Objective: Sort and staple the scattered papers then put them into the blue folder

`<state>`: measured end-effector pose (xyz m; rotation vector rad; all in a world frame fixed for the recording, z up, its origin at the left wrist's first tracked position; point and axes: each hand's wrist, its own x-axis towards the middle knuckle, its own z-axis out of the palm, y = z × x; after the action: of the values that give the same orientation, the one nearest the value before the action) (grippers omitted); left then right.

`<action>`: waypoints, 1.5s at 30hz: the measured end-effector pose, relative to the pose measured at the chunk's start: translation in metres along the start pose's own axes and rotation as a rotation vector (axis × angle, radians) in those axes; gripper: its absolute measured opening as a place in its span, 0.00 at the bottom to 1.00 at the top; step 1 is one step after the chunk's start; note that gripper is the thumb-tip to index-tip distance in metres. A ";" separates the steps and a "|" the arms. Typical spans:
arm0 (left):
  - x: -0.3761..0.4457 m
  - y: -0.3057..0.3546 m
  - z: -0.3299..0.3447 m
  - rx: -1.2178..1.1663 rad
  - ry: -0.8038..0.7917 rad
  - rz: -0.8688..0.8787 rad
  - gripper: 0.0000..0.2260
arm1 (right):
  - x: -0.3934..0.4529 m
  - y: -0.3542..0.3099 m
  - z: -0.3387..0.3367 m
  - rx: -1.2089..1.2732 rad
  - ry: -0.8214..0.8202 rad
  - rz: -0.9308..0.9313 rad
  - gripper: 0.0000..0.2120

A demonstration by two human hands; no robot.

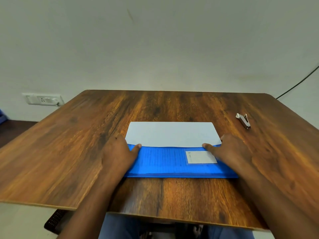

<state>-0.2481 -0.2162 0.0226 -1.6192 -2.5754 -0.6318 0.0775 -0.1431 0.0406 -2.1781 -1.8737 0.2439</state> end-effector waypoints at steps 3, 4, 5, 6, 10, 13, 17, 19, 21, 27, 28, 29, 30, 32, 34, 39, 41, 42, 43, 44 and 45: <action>0.003 0.002 0.002 0.011 -0.037 -0.033 0.23 | 0.002 0.001 0.001 0.052 -0.033 0.037 0.30; 0.005 0.003 0.001 -0.019 -0.060 -0.054 0.22 | 0.003 0.002 0.002 0.074 -0.036 0.045 0.30; 0.008 0.002 0.001 -0.058 -0.091 -0.080 0.21 | 0.004 0.003 0.003 0.098 -0.034 0.050 0.29; 0.011 0.001 0.000 -0.109 -0.121 -0.104 0.21 | 0.005 0.004 0.003 0.128 -0.034 0.054 0.27; 0.029 -0.002 -0.003 -0.310 -0.187 -0.149 0.20 | 0.014 0.003 0.003 0.342 -0.024 0.078 0.16; 0.048 0.009 -0.010 -0.433 -0.140 -0.090 0.18 | 0.034 -0.005 -0.003 0.464 0.014 0.070 0.14; 0.096 0.029 -0.012 -0.513 -0.107 -0.031 0.19 | 0.080 -0.022 -0.016 0.542 0.020 0.064 0.15; 0.122 0.036 -0.004 -0.511 -0.119 -0.028 0.19 | 0.107 -0.032 -0.015 0.562 0.028 0.071 0.17; 0.148 0.043 0.009 -0.504 -0.133 -0.026 0.18 | 0.135 -0.040 -0.007 0.564 0.033 0.084 0.17; 0.211 0.059 0.050 -0.439 -0.220 -0.063 0.17 | 0.200 -0.057 0.023 0.420 0.046 0.091 0.19; 0.218 0.058 0.055 -0.418 -0.219 -0.065 0.16 | 0.207 -0.058 0.029 0.376 0.057 0.089 0.20; 0.226 0.058 0.061 -0.396 -0.217 -0.063 0.16 | 0.214 -0.058 0.035 0.328 0.078 0.093 0.22; 0.232 0.057 0.065 -0.373 -0.216 -0.058 0.15 | 0.220 -0.058 0.041 0.275 0.109 0.094 0.23; 0.240 0.056 0.071 -0.300 -0.210 -0.018 0.14 | 0.227 -0.058 0.050 0.180 0.159 0.097 0.24; 0.243 0.057 0.071 -0.189 -0.201 0.023 0.13 | 0.230 -0.059 0.054 0.124 0.190 0.102 0.24; 0.238 0.064 0.062 -0.033 -0.183 0.098 0.15 | 0.226 -0.067 0.056 0.048 0.211 0.132 0.25; 0.231 0.066 0.059 0.014 -0.174 0.099 0.19 | 0.220 -0.071 0.054 0.029 0.216 0.117 0.26; 0.230 0.065 0.060 0.024 -0.163 0.094 0.21 | 0.218 -0.073 0.053 0.008 0.222 0.110 0.26; 0.229 0.064 0.063 0.014 -0.144 0.085 0.22 | 0.213 -0.075 0.051 0.006 0.223 0.095 0.26; 0.228 0.063 0.064 0.011 -0.130 0.079 0.25 | 0.209 -0.076 0.049 -0.003 0.227 0.065 0.27; 0.225 0.061 0.064 0.024 -0.110 0.079 0.27 | 0.204 -0.078 0.048 -0.006 0.232 0.028 0.28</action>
<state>-0.2857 0.0218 0.0372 -1.7866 -2.5662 -0.5181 0.0213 0.0726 0.0269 -2.1349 -1.7197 -0.0098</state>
